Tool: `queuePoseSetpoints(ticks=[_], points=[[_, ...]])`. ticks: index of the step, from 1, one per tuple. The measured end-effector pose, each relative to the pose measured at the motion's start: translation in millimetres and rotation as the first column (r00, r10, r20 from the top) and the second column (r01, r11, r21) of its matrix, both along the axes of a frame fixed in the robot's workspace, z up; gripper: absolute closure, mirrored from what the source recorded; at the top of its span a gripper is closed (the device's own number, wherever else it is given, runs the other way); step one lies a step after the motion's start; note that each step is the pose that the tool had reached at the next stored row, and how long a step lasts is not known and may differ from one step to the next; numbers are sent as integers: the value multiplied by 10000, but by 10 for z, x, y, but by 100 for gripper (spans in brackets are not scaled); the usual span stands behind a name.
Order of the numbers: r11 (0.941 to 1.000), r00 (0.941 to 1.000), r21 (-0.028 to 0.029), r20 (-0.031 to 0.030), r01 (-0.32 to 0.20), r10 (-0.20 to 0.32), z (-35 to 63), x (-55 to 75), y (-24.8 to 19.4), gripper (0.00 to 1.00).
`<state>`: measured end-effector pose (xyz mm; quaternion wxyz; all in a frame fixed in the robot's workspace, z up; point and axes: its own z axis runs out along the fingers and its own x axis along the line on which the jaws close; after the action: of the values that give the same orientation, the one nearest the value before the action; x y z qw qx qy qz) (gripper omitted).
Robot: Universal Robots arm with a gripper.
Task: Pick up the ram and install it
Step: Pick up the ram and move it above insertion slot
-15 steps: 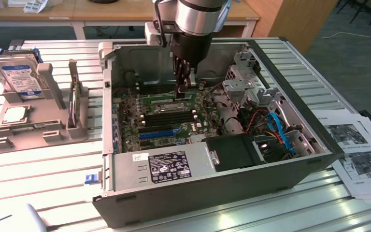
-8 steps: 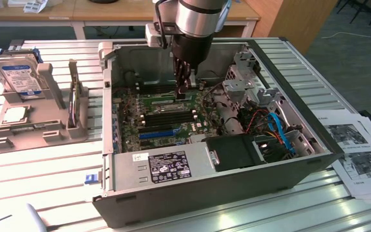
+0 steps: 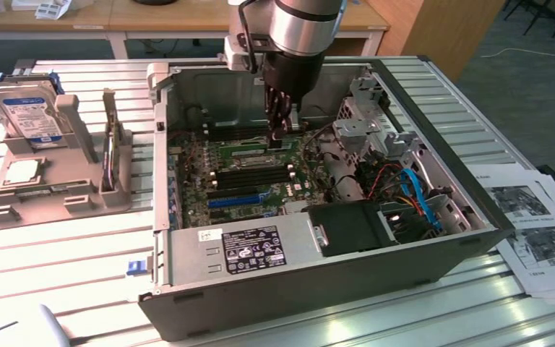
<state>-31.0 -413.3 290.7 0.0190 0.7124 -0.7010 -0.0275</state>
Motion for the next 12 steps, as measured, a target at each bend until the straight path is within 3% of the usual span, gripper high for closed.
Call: queuePoseSetpoints(ticks=[12], points=[[9998, 9998, 1, 1, 173, -173, -178, 1, 0, 88]])
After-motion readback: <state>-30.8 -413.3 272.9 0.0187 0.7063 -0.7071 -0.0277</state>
